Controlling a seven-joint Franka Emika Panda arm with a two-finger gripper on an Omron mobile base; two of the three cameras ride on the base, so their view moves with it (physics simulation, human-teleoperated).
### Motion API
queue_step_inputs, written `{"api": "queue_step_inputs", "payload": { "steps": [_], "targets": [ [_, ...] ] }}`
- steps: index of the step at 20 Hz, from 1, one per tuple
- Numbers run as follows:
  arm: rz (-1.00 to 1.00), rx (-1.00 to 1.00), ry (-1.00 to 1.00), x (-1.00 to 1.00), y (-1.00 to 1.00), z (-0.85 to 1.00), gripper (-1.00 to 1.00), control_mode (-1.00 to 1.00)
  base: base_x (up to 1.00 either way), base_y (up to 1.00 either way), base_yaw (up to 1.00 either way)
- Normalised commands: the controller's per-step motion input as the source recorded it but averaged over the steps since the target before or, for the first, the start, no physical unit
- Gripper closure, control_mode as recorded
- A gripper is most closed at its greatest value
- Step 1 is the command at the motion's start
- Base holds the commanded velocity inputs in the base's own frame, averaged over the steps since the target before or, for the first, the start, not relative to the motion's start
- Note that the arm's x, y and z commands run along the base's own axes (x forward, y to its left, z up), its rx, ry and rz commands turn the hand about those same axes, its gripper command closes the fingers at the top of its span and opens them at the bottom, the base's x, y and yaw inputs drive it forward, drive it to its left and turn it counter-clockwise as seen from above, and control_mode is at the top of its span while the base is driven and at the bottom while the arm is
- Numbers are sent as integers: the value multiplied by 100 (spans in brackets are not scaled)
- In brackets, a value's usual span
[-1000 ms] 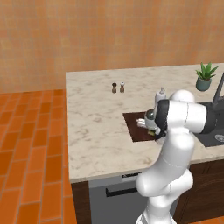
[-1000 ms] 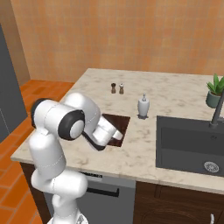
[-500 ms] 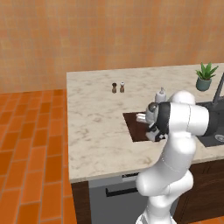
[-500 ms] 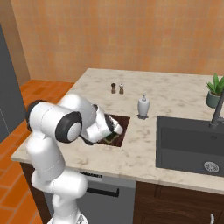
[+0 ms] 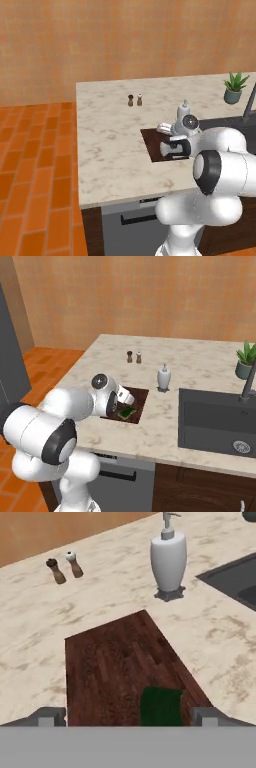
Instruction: Pick up the sponge from the counter and clean the cutting board by briefly scrubbing or pressing down on the cutting board. Once finished, release the sponge.
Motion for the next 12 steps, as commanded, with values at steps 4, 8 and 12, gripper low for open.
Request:
{"api": "queue_step_inputs", "payload": {
  "steps": [4, 8, 12],
  "targets": [
    [14, 14, -8, -54, 0, 100, -100, -100, 0, 0, 0],
    [20, 14, 0, -65, 4, 100, -100, -100, 0, 0, 0],
    [19, 16, 0, -74, 11, 67, -100, -100, 0, 0, 0]
  ]
}}
